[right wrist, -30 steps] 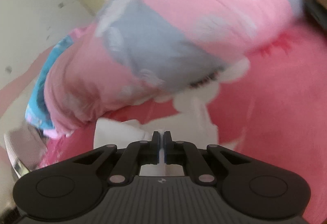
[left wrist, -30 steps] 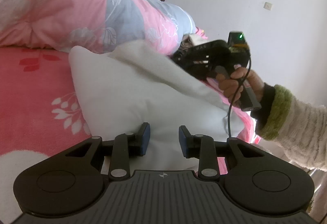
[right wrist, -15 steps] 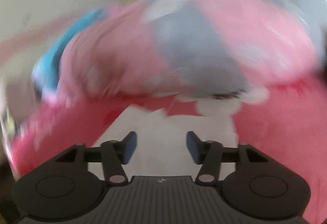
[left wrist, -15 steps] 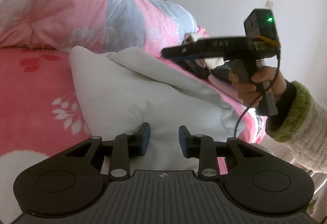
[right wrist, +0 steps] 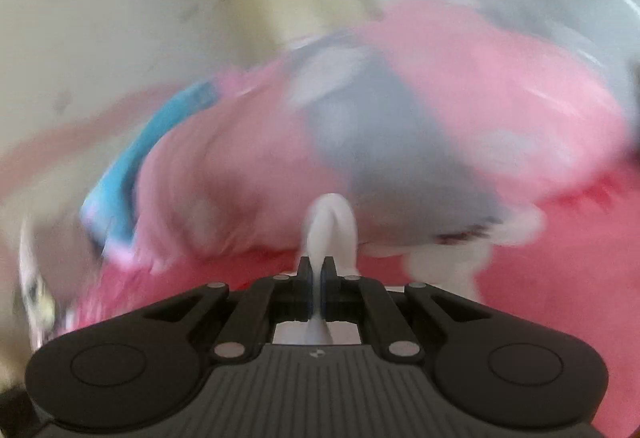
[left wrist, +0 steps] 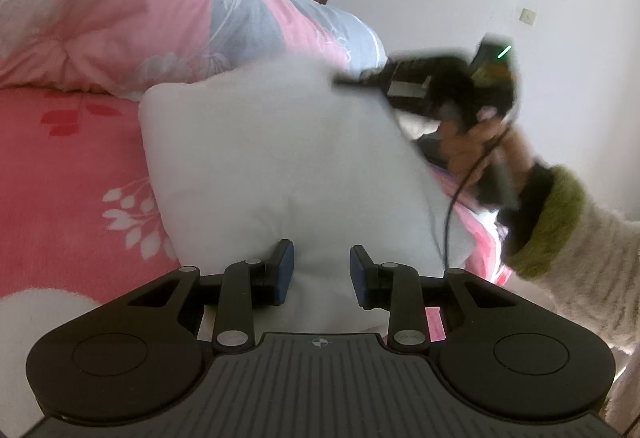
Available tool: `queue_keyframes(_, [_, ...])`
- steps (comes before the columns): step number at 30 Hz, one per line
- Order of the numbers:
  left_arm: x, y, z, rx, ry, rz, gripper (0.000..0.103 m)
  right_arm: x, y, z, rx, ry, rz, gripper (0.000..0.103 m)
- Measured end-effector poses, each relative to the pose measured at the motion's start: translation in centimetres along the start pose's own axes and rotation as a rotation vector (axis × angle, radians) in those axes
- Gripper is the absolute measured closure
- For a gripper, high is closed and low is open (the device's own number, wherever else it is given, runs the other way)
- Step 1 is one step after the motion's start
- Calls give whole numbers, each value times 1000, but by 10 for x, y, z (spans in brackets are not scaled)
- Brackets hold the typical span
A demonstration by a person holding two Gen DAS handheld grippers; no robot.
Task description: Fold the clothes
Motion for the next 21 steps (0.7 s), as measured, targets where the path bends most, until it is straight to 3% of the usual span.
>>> queue_keyframes(1, [0, 0, 0, -1, 1, 4, 72, 4, -26, 8, 9, 40, 103, 100])
queue_keyframes(4, [0, -2, -1, -8, 6, 14, 72, 25, -66, 27, 26, 104, 250, 100])
queue_keyframes(8, [0, -6, -2, -17, 12, 26, 72, 22, -67, 24, -35, 41, 245, 100])
queue_keyframes(11, [1, -8, -3, -24, 16, 35, 72, 25, -74, 35, 1, 80, 204, 100])
queue_keyframes(14, [1, -10, -4, -31, 21, 43, 72, 26, -93, 40, -23, 111, 292, 100])
queue_keyframes(17, [1, -12, -4, -33, 27, 53, 72, 21, -95, 36, -45, 104, 357, 86])
queue_keyframes(19, [2, -11, -4, -34, 30, 57, 72, 16, -93, 38, -65, 96, 360, 66])
queue_keyframes(21, [2, -11, -3, -37, 30, 55, 72, 11, -91, 47, -74, 124, 348, 64])
Point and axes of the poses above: each gripper's, at about its wrist camera, not at the fingertips, and z roughly the way its jaws point, y to its left, x to its underside, the point moved 1 cm from there along z, roughly the way its jaws point, and after that the axes turned 3 degrees about -y, right-handed, at the moved point
